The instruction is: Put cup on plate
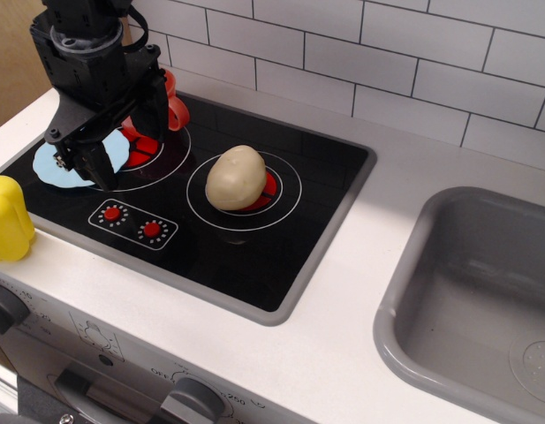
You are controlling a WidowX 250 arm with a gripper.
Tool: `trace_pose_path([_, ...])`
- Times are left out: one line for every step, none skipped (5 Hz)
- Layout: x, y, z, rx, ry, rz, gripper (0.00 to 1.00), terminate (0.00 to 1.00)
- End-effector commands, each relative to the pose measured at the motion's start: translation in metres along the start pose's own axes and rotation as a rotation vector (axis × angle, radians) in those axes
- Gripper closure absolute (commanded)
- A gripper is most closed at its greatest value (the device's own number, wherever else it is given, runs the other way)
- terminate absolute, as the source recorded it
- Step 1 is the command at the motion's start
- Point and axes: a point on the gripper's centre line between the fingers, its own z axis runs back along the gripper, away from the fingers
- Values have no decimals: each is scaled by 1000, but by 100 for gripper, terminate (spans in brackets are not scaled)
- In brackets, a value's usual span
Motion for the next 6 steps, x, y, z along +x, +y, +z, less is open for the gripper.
trace_pose_path([0, 0, 0, 0, 0, 0, 0, 0])
trace_pose_path([2, -26, 5, -135, -63, 41, 0, 0])
trace_pose_path([5, -49, 5, -142, -69, 35, 0, 0])
trace_pose_path([8, -64, 4, -149, -67, 42, 0, 0])
trace_pose_path([9, -76, 1, -131, -73, 35, 0, 0])
trace_pose_path([12, -84, -6, -62, -63, 24, 0, 0])
